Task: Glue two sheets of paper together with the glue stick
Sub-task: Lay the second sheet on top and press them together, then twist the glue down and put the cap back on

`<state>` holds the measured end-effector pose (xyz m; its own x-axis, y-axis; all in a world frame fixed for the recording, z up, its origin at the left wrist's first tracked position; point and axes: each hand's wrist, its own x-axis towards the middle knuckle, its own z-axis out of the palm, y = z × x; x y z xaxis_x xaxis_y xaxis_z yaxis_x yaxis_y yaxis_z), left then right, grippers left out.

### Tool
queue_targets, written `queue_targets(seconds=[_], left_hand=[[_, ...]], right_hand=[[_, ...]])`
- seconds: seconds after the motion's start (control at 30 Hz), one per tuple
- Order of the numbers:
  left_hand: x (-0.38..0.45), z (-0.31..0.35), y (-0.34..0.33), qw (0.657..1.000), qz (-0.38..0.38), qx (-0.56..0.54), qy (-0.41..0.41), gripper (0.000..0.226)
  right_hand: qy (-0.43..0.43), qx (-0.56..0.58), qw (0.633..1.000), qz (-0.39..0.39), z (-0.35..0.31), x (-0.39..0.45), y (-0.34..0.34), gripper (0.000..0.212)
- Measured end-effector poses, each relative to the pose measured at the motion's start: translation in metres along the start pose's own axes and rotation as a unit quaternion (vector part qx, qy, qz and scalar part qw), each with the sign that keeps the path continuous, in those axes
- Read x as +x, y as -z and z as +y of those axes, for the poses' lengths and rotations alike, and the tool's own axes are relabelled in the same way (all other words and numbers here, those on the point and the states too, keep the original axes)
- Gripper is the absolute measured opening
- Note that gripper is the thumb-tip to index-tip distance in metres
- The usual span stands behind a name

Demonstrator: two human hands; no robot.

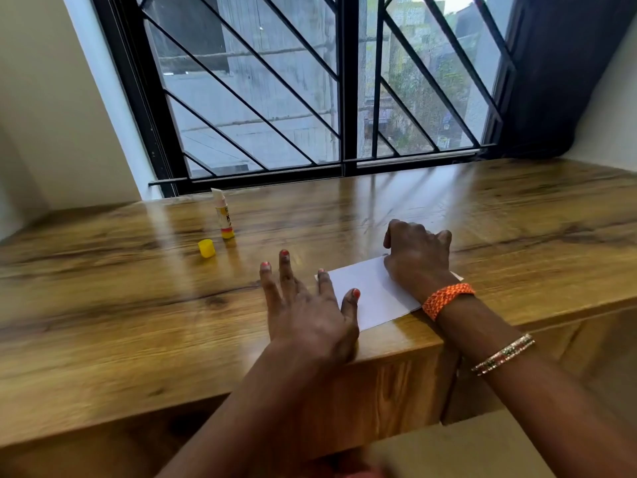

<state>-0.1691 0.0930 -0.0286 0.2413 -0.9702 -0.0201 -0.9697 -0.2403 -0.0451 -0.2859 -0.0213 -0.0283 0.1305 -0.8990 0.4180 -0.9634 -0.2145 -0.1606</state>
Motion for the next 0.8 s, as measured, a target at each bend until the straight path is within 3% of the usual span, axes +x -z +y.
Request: queue_targets(seconds=[0.2,0.3,0.43,0.6,0.8], left_hand=[[0.004,-0.016,0.0,0.982,-0.017,-0.189,0.005,0.077],[0.015,-0.034,0.013,0.957,-0.014,-0.29,0.014,0.074],[0.05,-0.071,0.028,0.902,0.056,-0.425,0.055,0.063],[0.075,-0.115,0.034,0.871,0.197,-0.44,0.091,0.045],[0.119,-0.147,0.019,0.866,0.202,-0.429,0.159,0.059]], right_hand=[[-0.006,-0.05,0.998,-0.042,-0.001,0.003,0.007,0.042],[0.022,-0.04,0.999,-0.02,-0.015,0.003,0.017,0.036],[0.08,0.067,0.994,-0.031,-0.058,0.015,0.033,0.022],[0.157,0.174,0.971,-0.038,-0.123,0.039,0.026,0.014],[0.168,0.223,0.959,-0.058,-0.166,0.057,-0.011,0.015]])
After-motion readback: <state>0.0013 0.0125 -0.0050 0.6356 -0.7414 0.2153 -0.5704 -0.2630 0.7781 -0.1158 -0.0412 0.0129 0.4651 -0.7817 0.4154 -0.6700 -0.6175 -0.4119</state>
